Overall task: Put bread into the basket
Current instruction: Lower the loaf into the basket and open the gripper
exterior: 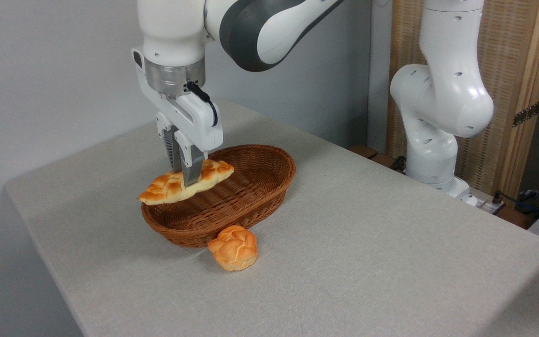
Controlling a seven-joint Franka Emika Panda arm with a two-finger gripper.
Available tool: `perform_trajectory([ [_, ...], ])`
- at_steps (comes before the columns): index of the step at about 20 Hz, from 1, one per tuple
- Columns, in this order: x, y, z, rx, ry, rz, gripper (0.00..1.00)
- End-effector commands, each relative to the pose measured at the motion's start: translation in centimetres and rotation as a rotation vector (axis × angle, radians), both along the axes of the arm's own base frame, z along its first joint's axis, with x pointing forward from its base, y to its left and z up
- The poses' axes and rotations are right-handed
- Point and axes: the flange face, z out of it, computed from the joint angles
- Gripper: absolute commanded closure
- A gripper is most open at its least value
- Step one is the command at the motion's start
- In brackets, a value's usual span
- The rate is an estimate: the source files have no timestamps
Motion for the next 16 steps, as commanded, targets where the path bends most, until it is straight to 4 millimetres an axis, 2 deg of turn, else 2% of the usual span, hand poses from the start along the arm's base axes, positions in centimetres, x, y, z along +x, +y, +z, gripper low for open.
perform_trajectory([
  [1,-0.24,-0.14,0.23,-0.005,0.015,0.007,0.0],
  [16,-0.04,0.11,-0.39,0.015,0.022,0.002,0.0],
])
